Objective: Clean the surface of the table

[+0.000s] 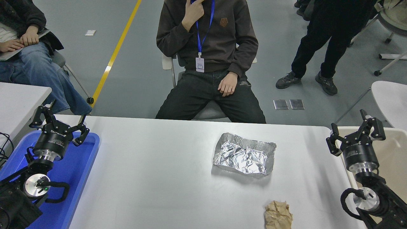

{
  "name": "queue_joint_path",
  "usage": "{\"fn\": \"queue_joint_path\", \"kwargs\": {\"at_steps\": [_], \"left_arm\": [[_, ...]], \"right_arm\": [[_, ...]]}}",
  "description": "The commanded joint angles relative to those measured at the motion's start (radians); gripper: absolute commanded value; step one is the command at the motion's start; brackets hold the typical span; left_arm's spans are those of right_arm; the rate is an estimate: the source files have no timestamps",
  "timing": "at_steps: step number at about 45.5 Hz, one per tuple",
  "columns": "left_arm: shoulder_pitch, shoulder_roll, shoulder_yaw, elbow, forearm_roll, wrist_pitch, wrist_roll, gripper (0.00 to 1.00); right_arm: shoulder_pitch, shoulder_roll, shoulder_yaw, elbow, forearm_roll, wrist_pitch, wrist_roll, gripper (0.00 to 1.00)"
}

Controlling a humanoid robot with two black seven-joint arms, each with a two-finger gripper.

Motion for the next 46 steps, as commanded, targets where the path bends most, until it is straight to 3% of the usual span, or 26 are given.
{"fn": "queue_joint_path", "kwargs": {"at_steps": [1,11,28,37,46], "left_arm": [[0.000,0.000,0.000,0.001,0.000,0.000,0.001,1.00],[0.000,0.000,0.000,0.000,0.000,0.000,0.000,1.00],[0.000,0.000,0.000,0.000,0.000,0.000,0.000,1.00],[0.000,0.000,0.000,0.000,0.000,0.000,0.000,1.00],[0.000,0.000,0.000,0.001,0.000,0.000,0.000,1.00]], "right_arm": [[0.001,0.013,-0.007,-0.004,-0.005,-0.002,0.011,0.99],[0.007,-0.006,-0.080,-0.015,0.001,-0.007,0.002,0.99],[0.036,-0.154,-0.313,0.050,-0.018,-0.010,-0.005,0.99],[0.047,-0.276,-0.361,0.160,-0.039,-0.028,0.000,0.99],[0.049,-0.312,-0.409,0.261,-0.068,0.009,-0.009,0.99]]}}
